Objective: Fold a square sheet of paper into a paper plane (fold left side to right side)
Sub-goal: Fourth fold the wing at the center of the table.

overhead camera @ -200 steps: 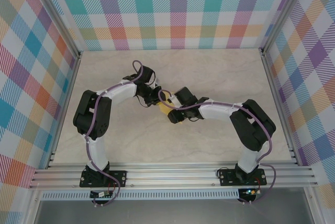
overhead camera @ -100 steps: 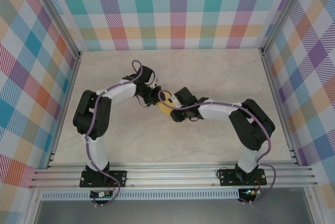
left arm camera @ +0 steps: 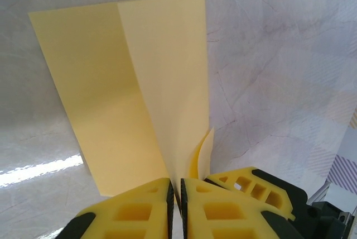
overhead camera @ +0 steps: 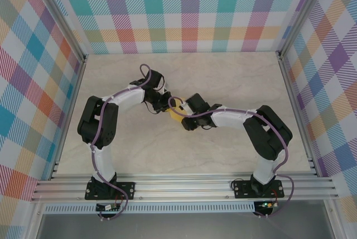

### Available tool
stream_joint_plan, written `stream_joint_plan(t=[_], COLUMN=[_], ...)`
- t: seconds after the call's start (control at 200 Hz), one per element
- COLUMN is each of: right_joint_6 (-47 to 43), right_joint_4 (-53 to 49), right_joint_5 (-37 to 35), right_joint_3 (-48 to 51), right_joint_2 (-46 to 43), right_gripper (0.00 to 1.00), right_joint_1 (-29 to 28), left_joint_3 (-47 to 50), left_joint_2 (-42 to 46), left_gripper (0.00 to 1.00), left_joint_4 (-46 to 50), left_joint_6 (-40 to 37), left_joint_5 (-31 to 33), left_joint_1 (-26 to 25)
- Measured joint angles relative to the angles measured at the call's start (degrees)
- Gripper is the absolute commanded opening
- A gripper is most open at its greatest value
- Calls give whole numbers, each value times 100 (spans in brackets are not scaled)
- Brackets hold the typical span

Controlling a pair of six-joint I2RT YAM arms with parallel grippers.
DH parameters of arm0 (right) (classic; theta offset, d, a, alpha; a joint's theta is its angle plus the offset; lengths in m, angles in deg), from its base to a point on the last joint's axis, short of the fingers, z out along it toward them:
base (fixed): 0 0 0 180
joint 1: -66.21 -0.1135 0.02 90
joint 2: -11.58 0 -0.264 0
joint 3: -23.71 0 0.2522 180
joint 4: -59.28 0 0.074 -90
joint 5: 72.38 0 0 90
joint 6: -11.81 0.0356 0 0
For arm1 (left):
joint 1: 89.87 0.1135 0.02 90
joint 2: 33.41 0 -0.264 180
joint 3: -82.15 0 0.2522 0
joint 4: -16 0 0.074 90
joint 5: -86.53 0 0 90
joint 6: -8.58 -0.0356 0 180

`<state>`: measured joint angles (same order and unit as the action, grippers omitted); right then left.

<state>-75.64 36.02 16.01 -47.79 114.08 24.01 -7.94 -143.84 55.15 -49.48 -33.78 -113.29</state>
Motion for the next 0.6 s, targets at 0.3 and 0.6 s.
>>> stream_joint_plan(t=[0.3, 0.6], right_joint_6=[-50, -46], right_joint_4=[-7, 0], right_joint_5=[-264, -555], right_joint_3=[44, 70], right_joint_2=[0, 0], right_gripper=[43, 46], right_joint_1=[-227, -260], left_joint_3=[0, 0], left_joint_2=[0, 0], left_gripper=[9, 7], left_joint_4=[2, 2], left_joint_6=[2, 2], left_joint_5=[0, 0], left_joint_1=[0, 17])
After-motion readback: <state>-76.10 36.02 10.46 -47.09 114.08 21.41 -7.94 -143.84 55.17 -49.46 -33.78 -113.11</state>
